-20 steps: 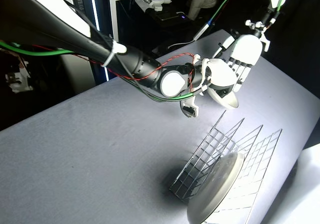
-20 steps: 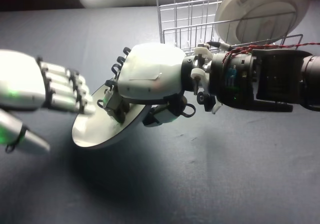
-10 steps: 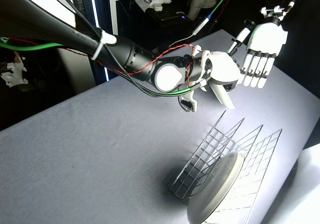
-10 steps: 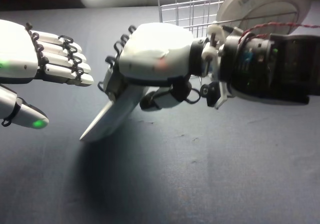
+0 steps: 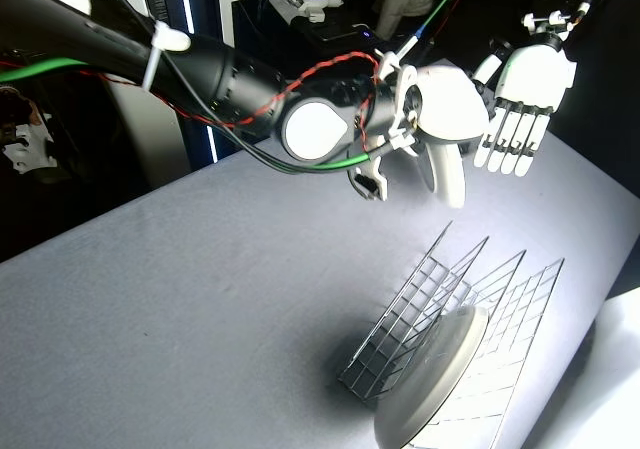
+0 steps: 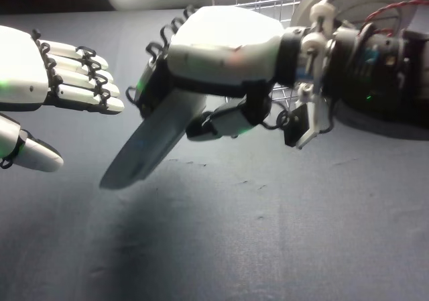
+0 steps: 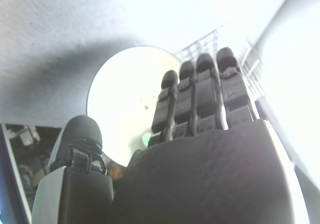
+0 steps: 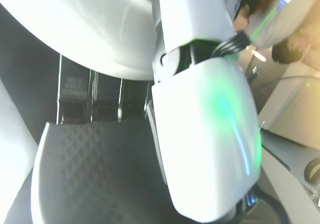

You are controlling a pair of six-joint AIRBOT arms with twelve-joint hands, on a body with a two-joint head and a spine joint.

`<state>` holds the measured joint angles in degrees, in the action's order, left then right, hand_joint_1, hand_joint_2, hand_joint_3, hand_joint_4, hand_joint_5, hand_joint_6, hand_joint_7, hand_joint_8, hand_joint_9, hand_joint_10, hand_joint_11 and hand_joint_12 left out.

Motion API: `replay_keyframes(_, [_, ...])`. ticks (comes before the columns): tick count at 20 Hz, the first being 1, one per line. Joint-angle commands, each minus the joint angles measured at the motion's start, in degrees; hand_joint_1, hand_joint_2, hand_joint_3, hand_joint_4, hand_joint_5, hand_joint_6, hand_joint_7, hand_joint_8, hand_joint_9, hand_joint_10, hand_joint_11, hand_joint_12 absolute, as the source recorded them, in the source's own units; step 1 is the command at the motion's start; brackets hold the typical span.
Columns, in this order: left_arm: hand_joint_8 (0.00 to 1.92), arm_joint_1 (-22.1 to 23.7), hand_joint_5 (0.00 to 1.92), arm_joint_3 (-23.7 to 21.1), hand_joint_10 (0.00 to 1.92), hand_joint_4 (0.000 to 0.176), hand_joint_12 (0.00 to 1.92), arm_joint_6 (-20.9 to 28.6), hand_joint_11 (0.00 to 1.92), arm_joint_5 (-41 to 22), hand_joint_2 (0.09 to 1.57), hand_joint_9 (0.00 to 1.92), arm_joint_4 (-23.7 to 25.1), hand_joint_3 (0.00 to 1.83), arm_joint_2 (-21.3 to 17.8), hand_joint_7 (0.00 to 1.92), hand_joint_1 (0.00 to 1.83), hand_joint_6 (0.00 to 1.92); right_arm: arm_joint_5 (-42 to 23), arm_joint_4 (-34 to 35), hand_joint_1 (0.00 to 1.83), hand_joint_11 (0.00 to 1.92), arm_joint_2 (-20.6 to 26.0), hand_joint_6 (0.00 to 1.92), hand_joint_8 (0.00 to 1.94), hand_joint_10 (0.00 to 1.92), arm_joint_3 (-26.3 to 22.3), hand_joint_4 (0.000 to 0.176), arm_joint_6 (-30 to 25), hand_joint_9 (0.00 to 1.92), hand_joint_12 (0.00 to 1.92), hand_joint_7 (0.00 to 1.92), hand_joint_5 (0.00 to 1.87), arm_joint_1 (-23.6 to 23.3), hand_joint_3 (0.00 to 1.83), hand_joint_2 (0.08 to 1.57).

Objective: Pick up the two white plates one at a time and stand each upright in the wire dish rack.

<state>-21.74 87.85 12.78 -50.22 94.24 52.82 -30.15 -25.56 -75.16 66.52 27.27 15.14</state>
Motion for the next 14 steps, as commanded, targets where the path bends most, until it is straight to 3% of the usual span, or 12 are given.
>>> replay_keyframes(1, [0.00, 0.1, 0.11, 0.4, 0.00, 0.000, 0.15, 0.1, 0.00, -0.9, 1.27, 0.07, -3.3, 0.00, -0.7, 0.10, 0.00, 0.00, -8.7, 3.4, 1.50, 1.01, 0.9, 0.78, 0.54, 0.75, -0.7, 0.000, -0.2, 1.11, 1.32, 1.15, 1.04, -1.4, 0.00, 1.03])
replay_keyframes(6, [0.00, -0.3, 0.13, 0.4, 0.00, 0.000, 0.17, 0.1, 0.00, -0.9, 1.28, 0.09, -3.3, 0.00, -0.7, 0.12, 0.00, 0.00, -8.2, 12.5, 1.50, 1.00, 3.8, 0.82, 0.63, 0.78, -3.1, 0.000, -1.2, 1.10, 1.35, 1.09, 1.01, -4.6, 0.00, 1.04])
replay_keyframes(8, [0.00, -0.5, 0.10, 0.3, 0.00, 0.000, 0.07, 0.1, 0.00, -0.9, 1.27, 0.05, -3.3, 0.00, -0.7, 0.08, 0.00, 0.00, -6.9, 16.5, 1.50, 1.00, 4.8, 0.78, 0.57, 0.78, -3.4, 0.000, -1.5, 1.10, 1.35, 1.13, 1.04, -6.1, 0.00, 1.04])
replay_keyframes(11, [0.00, -0.8, 0.12, 0.1, 0.00, 0.000, 0.19, 0.1, 0.00, -0.9, 1.28, 0.09, -3.0, 0.00, -0.7, 0.11, 0.00, 0.00, -5.7, 22.5, 1.50, 1.00, 6.0, 0.79, 0.59, 0.78, -3.5, 0.000, -1.6, 1.10, 1.35, 1.12, 1.03, -7.5, 0.00, 1.04])
replay_keyframes(14, [0.00, -1.0, 0.11, 0.0, 0.00, 0.000, 0.14, 0.1, 0.00, -0.9, 1.27, 0.07, -2.9, 0.00, -0.7, 0.10, 0.00, 0.00, -4.1, 27.9, 1.50, 1.01, 7.2, 0.78, 0.56, 0.75, -3.6, 0.000, -1.7, 1.12, 1.34, 1.14, 1.03, -8.5, 0.00, 1.03])
